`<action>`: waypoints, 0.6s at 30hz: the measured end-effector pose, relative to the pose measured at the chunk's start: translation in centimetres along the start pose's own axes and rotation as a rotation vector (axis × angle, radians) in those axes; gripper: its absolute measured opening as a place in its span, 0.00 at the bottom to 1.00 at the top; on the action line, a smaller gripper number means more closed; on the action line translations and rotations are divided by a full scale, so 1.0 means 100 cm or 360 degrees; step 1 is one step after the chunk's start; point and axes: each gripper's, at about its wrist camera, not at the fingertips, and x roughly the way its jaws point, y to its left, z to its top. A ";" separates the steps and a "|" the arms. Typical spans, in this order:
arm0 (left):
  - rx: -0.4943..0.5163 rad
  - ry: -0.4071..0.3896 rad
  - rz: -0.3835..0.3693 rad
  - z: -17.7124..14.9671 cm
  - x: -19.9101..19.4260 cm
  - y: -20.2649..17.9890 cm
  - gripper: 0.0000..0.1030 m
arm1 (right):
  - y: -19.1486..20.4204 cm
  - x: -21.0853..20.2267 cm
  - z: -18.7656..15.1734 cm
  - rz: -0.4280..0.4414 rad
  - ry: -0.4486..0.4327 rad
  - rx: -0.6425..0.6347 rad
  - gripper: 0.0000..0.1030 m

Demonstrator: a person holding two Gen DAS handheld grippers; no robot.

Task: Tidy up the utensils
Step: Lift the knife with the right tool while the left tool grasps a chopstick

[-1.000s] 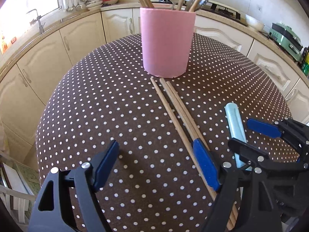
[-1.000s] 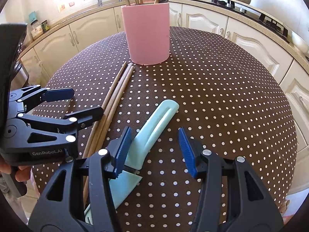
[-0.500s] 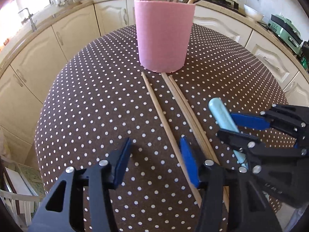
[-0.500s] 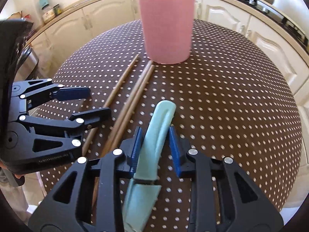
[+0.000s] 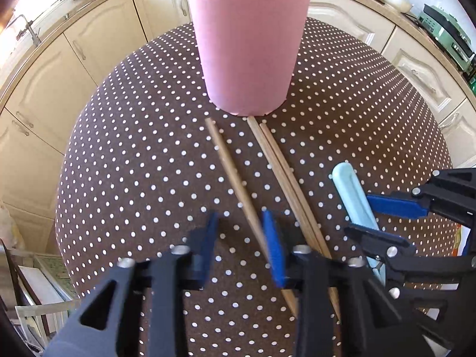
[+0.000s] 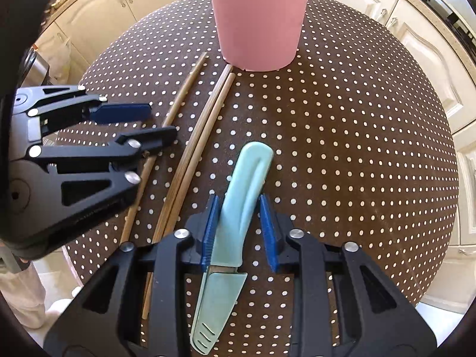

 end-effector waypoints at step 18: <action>-0.0152 -0.0666 -0.0229 -0.064 -0.058 0.031 0.05 | -0.022 -0.037 -0.027 0.0129 -0.0562 0.0113 0.20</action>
